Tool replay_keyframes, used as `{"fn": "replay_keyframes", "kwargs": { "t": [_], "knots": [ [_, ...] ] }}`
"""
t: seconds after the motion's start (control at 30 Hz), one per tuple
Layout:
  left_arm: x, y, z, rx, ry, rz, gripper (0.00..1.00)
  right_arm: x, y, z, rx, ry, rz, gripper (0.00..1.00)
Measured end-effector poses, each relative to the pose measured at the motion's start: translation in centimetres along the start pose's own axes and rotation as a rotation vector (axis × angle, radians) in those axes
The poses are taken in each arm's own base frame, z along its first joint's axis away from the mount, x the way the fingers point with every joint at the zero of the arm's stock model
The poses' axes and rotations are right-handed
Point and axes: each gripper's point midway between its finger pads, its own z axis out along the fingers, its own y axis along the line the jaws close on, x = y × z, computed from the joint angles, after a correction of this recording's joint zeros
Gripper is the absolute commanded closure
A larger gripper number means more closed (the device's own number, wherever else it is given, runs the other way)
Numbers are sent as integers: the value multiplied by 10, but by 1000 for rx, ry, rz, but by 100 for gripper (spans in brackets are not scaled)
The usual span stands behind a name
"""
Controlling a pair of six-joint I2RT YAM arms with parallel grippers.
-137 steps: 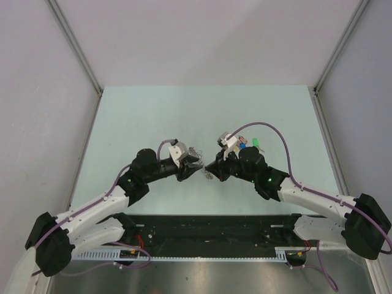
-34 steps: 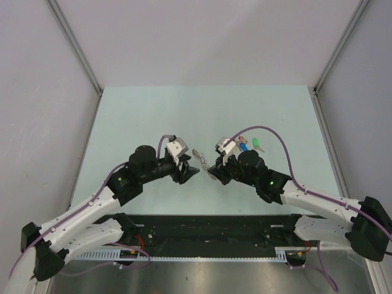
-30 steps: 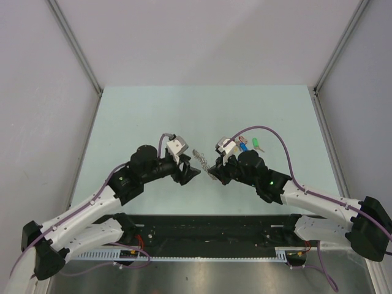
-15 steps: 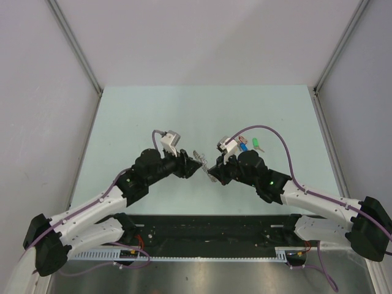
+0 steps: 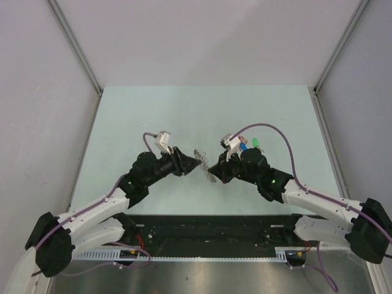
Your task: Put the keys on the keyring
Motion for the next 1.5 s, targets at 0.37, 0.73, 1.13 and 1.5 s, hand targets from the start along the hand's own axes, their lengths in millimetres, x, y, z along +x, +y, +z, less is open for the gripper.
{"fn": "replay_keyframes", "kwargs": {
  "t": [0.37,0.73,1.13,1.5],
  "knots": [
    [7,-6,3,80,20,-91,52,-4,3,0,-37,-22,44,100],
    [13,-13,5,138,33,-139,51,-7,4,-1,-55,-41,72,100],
    [15,-14,11,159,43,-161,69,-3,3,-1,-59,-39,78,100],
    [7,-24,4,184,18,-150,81,3,0,0,-51,-28,81,100]
  ]
}}
